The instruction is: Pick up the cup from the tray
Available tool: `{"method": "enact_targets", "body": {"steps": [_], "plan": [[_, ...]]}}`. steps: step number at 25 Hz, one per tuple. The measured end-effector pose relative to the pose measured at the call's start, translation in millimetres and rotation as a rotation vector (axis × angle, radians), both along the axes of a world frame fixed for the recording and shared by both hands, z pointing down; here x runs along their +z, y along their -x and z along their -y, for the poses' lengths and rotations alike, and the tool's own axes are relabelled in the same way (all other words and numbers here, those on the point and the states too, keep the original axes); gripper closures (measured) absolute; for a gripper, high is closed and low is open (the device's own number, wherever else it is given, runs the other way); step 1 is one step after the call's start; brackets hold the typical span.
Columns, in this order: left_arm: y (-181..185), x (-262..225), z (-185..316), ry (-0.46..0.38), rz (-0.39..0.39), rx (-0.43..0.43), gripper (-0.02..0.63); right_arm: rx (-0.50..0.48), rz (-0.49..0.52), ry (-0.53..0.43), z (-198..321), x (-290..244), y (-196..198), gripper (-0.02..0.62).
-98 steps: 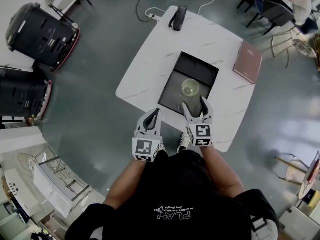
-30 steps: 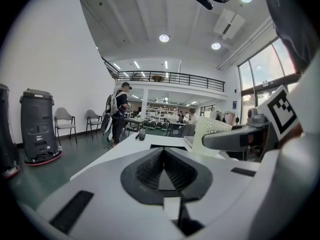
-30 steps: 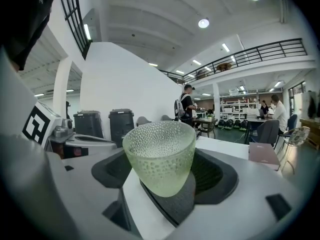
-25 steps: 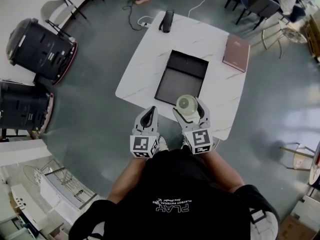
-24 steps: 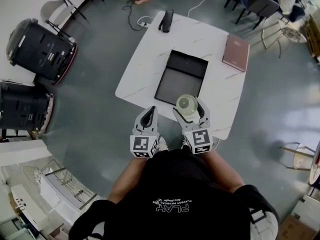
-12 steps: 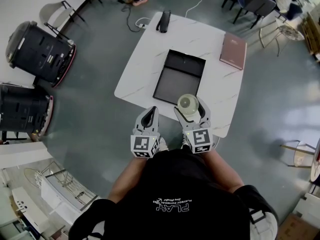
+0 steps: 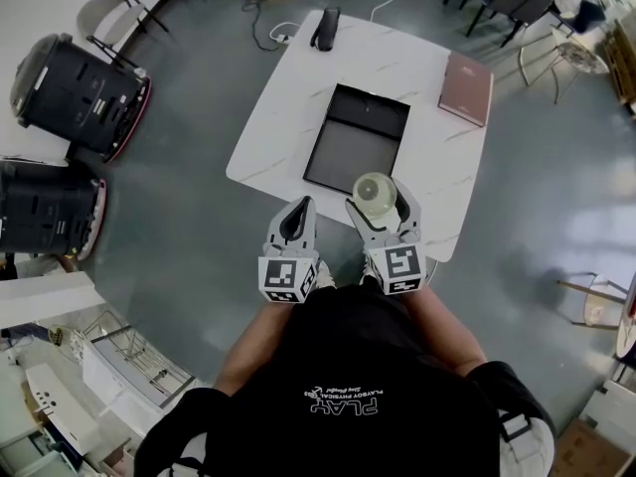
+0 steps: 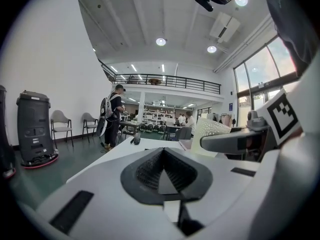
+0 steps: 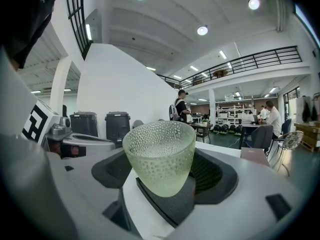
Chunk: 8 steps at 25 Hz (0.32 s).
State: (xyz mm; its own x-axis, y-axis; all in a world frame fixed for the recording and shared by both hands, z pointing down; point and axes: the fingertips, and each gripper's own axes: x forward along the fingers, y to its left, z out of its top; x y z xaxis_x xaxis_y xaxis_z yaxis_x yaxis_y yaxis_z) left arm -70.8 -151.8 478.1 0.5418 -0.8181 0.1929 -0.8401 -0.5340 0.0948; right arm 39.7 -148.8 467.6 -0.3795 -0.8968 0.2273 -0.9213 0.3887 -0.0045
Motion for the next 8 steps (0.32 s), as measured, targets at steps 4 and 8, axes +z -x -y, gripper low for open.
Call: {"method": "enact_targets", "body": {"steps": [4, 8], "plan": [[2.3, 0.8, -1.5, -0.001, 0.006, -0.005, 0.598, -0.004, -0.001, 0.006, -2.5, 3.2, 2.0, 0.233], [5.0, 2.3, -1.1, 0.003, 0.009, -0.015, 0.598, -0.004, -0.005, 0.012, -2.8, 6.7, 0.8, 0.233]]}}
